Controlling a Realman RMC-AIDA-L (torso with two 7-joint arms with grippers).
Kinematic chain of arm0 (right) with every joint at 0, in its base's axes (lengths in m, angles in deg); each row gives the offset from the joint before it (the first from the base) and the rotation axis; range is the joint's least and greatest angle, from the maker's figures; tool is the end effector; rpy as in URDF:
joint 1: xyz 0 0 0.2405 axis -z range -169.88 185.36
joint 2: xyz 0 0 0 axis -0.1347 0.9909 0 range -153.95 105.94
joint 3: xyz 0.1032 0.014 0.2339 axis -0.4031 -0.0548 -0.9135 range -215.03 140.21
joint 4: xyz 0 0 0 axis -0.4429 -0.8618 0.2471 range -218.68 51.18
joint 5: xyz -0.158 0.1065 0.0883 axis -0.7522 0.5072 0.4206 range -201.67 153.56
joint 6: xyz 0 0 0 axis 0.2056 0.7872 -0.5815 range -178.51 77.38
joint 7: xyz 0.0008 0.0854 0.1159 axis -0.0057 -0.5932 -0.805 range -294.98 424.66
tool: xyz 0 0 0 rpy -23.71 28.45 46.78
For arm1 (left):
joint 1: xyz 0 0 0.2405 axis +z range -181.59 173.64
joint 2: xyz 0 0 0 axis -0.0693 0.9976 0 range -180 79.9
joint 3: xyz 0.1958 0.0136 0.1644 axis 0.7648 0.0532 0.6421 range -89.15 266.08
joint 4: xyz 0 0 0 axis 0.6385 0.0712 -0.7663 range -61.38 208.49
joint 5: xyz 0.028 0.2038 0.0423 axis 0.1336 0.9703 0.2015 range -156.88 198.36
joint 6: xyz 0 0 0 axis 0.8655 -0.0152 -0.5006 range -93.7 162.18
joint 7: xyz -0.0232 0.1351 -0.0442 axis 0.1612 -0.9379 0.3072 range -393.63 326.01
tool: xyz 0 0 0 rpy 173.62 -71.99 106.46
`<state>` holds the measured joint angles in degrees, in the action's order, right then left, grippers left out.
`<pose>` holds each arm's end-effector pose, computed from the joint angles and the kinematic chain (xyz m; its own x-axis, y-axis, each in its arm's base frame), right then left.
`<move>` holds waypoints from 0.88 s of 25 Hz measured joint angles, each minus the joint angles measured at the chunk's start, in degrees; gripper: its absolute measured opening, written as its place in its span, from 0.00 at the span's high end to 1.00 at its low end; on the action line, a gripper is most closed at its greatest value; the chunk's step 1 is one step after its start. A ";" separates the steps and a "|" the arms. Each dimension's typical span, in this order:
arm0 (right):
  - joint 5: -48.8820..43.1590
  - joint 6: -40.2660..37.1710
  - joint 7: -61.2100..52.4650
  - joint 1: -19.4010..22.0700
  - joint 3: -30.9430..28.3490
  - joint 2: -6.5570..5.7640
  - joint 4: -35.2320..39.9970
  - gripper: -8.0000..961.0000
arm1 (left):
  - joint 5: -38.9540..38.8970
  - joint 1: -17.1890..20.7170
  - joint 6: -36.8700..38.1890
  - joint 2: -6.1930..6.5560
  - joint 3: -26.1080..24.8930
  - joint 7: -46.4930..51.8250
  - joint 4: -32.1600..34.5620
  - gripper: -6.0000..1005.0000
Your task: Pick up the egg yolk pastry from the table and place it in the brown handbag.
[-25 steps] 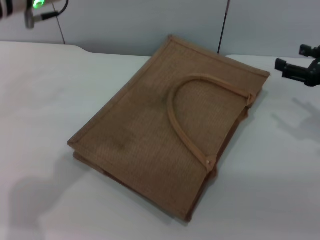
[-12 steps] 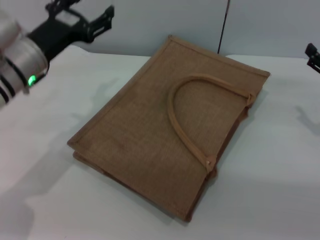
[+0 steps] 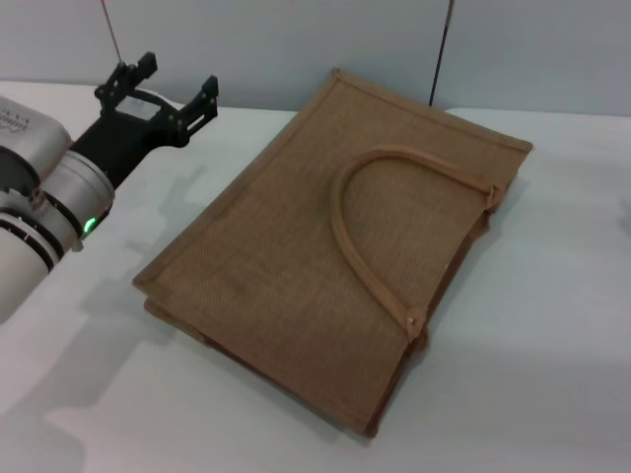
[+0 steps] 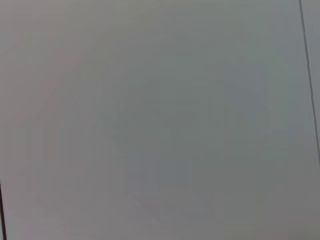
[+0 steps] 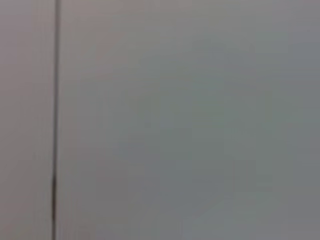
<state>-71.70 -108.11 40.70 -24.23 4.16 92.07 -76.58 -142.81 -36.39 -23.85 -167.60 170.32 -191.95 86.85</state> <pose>0.3383 0.3819 0.0324 0.7363 -0.0319 -0.6759 -0.6699 -0.1752 -0.7215 -0.2784 0.3935 -0.0020 0.7524 -0.0698 0.6549 0.5860 -0.3832 -0.7140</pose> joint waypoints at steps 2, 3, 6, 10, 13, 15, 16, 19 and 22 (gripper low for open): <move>0.54 0.74 0.00 -0.11 0.00 -0.03 -0.20 0.07 | -0.17 -0.35 -0.36 0.03 -0.02 -0.05 -0.93 0.13; 0.64 0.89 -0.01 -0.16 0.00 -0.04 -0.23 0.07 | -0.20 -0.35 -0.39 0.06 -0.06 -0.08 -1.03 0.13; 0.71 1.10 -0.19 -0.41 0.00 -0.05 -0.25 0.07 | -0.29 -0.26 -0.43 0.07 -0.17 -0.14 -1.13 0.13; 0.77 1.23 -0.32 -0.58 0.00 -0.05 -0.27 0.07 | -0.38 -0.21 -0.45 0.15 -0.25 -0.08 -1.21 0.13; 0.82 1.23 -0.36 -0.73 0.00 -0.02 -0.30 0.07 | -0.43 -0.26 -0.45 0.19 -0.29 -0.02 -1.25 0.13; 0.88 1.23 -0.43 -0.90 0.00 0.00 -0.31 0.07 | -0.49 -0.31 -0.31 0.21 -0.29 0.05 -1.29 0.13; 0.89 1.24 -0.48 -1.00 0.00 0.01 -0.34 0.07 | -0.54 -0.32 -0.16 0.23 -0.29 0.09 -1.32 0.13; 0.91 1.31 -0.52 -1.29 0.00 0.00 -0.62 0.07 | -0.58 -0.31 0.05 0.28 -0.29 0.12 -1.49 0.13; 0.93 2.04 -0.53 -1.44 0.00 -0.06 -0.83 0.07 | -0.84 -0.70 0.09 0.33 -0.29 0.12 -2.28 0.13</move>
<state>-70.77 -106.07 40.17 -25.67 4.16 92.01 -77.41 -143.64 -37.08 -23.76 -167.27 170.02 -191.83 84.57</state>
